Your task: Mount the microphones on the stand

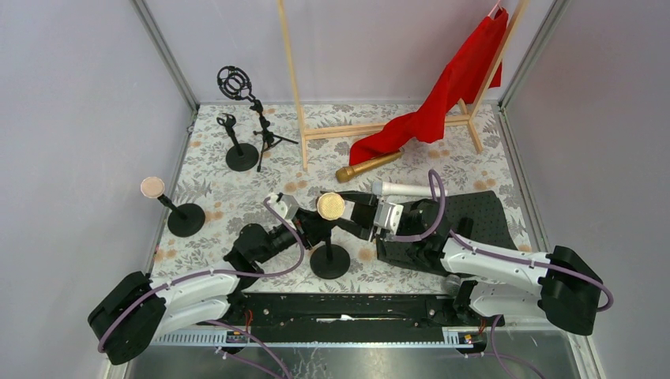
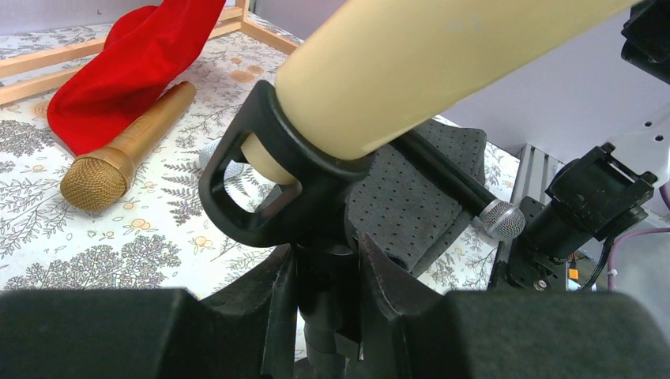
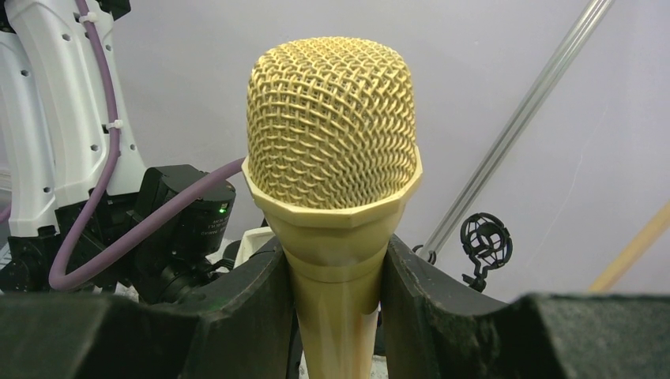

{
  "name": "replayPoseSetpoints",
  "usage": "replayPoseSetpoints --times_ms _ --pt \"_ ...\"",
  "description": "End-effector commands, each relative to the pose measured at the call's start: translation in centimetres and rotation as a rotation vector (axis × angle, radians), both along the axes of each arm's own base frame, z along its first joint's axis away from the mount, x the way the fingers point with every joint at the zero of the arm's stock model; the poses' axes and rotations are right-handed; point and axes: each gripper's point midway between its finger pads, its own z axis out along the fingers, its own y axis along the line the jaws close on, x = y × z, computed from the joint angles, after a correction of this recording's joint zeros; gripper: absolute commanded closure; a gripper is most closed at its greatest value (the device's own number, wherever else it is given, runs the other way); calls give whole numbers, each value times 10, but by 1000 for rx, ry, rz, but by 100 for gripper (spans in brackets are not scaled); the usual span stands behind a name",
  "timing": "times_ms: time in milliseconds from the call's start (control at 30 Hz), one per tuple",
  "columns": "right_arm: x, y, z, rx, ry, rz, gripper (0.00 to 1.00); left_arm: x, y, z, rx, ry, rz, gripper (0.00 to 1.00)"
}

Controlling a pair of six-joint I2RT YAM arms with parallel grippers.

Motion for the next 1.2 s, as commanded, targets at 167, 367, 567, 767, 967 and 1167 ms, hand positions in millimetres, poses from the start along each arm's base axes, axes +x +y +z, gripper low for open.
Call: replayPoseSetpoints --times_ms 167,367,567,767,967,1167 --pt "27 -1 -122 -388 287 -130 100 0 6 2 54 -126 31 100" --pt "22 -6 -129 -501 359 -144 100 0 6 -9 96 -126 39 100" --pt "12 -9 -142 -587 426 -137 100 -3 4 -15 118 -137 37 100" --pt "12 -14 -158 -622 502 -172 100 -9 5 -20 125 -156 32 100" --pt "12 -17 -163 -563 550 -191 100 -15 6 -26 112 -146 27 100" --pt "14 -17 -178 -558 565 -203 100 -19 4 -28 112 -143 9 100"
